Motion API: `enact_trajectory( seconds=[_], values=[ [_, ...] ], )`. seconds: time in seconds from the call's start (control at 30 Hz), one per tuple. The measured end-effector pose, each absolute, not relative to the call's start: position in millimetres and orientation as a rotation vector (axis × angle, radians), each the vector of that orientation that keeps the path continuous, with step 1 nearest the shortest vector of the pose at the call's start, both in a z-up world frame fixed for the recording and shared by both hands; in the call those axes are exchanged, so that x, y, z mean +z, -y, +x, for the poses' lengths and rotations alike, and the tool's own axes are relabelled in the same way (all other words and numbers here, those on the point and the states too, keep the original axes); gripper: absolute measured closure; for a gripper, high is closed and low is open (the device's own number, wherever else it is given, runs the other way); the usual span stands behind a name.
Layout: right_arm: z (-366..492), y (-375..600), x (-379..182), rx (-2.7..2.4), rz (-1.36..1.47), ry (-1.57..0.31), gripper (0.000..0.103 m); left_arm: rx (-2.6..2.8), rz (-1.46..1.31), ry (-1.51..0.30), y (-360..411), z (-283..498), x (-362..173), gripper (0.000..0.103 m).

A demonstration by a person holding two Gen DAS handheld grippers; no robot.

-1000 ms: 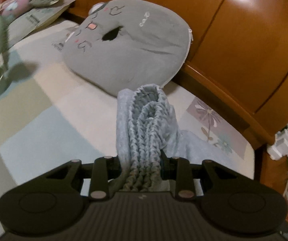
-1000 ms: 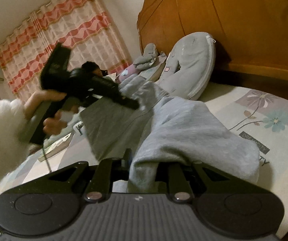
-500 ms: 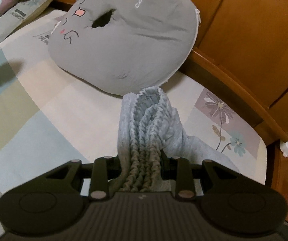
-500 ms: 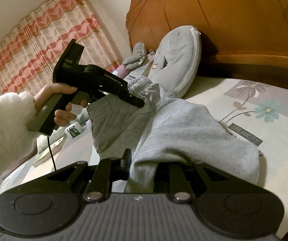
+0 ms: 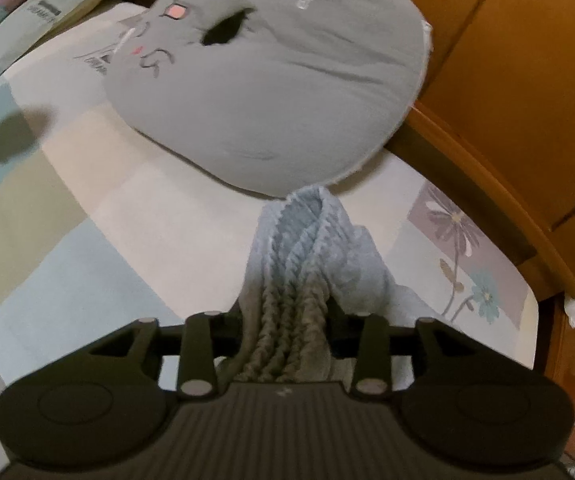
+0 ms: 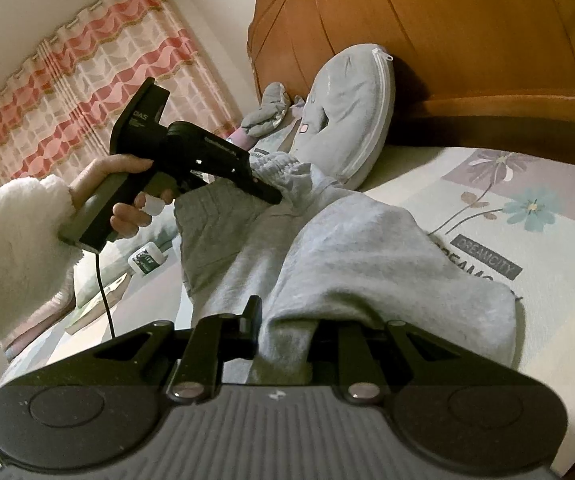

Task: Fold clothes
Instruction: 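Carry the held sweatpants with both grippers and lower them onto the bed, then open both grippers to release the folded sweatpants on the bed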

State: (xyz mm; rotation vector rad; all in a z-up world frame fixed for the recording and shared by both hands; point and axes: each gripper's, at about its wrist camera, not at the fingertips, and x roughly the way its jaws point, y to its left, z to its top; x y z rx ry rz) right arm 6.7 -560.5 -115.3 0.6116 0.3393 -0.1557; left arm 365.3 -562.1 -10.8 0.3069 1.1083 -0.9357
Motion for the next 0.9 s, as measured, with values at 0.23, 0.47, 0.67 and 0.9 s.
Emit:
enact_trajectory(
  seconds=[0.23,0.47,0.67,0.9],
  values=[
    [9,562,-116,-0.152,0.624,-0.343,0.079,-0.859,0.259,-1.041,543,377,4,0.048],
    [4,562,-115,-0.142,0.646,-0.357,0.072,-0.957,0.312,-1.036,529,338,-5,0.042],
    [-16,557,-112,-0.125,0.651,-0.378,0.013,-0.98,0.404,-0.836,489,262,-13,0.029],
    [-57,568,-120,-0.117,0.771,-0.424,0.0,-1.083,0.538,-0.816,433,188,-26,0.02]
  ],
)
